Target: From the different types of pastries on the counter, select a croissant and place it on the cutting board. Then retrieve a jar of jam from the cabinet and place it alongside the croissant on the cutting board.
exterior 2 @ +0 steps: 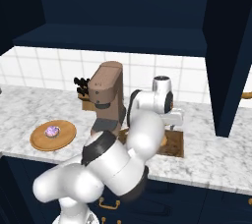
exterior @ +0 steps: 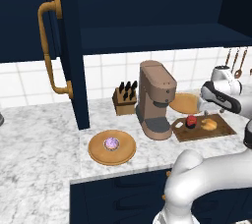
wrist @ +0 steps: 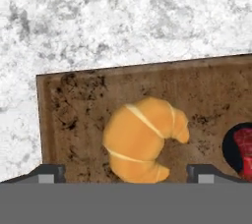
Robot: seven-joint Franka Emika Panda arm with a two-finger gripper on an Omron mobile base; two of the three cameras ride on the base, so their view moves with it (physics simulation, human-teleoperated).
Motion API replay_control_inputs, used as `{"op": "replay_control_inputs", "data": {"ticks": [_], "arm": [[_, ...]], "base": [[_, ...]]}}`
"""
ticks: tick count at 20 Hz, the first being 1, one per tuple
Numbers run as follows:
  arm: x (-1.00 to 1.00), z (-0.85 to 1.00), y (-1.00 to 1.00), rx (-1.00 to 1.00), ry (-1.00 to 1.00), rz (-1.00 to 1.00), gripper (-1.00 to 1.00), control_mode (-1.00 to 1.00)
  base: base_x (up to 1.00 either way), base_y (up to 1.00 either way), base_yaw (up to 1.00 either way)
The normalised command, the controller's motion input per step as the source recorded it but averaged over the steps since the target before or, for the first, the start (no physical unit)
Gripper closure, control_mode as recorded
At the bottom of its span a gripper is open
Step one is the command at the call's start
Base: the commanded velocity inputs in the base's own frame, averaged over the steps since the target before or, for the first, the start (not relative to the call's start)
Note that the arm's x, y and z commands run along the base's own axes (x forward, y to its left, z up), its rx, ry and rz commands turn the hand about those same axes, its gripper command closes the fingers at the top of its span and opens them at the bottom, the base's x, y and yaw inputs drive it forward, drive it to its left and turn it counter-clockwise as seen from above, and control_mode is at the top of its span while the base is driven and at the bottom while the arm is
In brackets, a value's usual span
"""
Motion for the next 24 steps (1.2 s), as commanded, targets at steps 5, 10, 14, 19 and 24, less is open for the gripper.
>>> {"op": "replay_control_inputs", "data": {"ticks": [5, 10, 14, 19, 24], "arm": [[-0.81, 0.27, -0.01, 0.00, -0.02, 0.00, -1.00, -1.00], [-1.00, 0.41, 0.00, 0.00, -0.02, 0.00, -1.00, -1.00], [-1.00, 0.32, 0.00, 0.00, -0.05, 0.00, -1.00, -1.00], [-1.00, 0.00, 0.00, 0.00, 0.00, 0.00, -1.00, -1.00], [-1.00, 0.00, 0.02, 0.00, 0.03, 0.01, -1.00, -1.00]], "base": [[0.00, 0.00, 0.00], [0.00, 0.00, 0.00], [0.00, 0.00, 0.00], [0.00, 0.00, 0.00], [0.00, 0.00, 0.00]]}}
